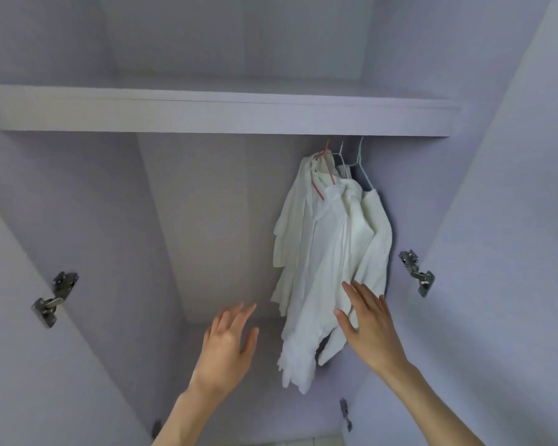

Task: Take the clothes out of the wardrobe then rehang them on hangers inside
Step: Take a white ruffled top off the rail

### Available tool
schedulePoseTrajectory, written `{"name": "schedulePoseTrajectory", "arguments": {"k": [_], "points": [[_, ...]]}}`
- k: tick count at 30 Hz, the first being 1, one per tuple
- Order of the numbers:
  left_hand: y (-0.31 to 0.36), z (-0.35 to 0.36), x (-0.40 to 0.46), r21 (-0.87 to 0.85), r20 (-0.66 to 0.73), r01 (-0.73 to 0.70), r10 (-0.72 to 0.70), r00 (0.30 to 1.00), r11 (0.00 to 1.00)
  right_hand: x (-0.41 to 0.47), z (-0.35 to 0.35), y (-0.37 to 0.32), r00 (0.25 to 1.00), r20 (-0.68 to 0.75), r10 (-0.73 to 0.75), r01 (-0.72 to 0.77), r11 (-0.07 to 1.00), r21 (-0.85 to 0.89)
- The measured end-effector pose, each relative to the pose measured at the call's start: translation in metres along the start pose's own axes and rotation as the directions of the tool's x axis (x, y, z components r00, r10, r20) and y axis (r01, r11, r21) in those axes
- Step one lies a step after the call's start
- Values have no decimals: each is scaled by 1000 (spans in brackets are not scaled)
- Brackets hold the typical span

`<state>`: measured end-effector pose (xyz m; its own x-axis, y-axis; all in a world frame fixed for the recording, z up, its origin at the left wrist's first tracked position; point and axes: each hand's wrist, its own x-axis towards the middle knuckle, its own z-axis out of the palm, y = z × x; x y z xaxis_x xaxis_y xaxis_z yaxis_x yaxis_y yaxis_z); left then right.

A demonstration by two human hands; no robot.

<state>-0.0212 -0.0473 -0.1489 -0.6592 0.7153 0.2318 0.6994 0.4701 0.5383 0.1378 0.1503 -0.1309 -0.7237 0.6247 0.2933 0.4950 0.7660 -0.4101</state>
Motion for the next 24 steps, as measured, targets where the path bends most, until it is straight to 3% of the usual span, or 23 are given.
{"name": "schedulePoseTrajectory", "arguments": {"k": [5, 14, 20, 24], "points": [[24, 37, 57, -118, 106, -19, 31, 994, 993, 50, -5, 33, 998, -35, 54, -54, 999, -2], [92, 72, 212, -274, -11, -72, 72, 997, 959, 201, -19, 65, 984, -177, -7, 29, 992, 122], [143, 85, 288, -347, -92, -76, 47, 995, 935, 243, -10, 91, 994, -75, -77, 89, 982, 169], [159, 100, 314, -427, -11, 12, -19, 1000, 904, 246, -1, 108, 990, -100, -101, 117, 977, 179]]}}
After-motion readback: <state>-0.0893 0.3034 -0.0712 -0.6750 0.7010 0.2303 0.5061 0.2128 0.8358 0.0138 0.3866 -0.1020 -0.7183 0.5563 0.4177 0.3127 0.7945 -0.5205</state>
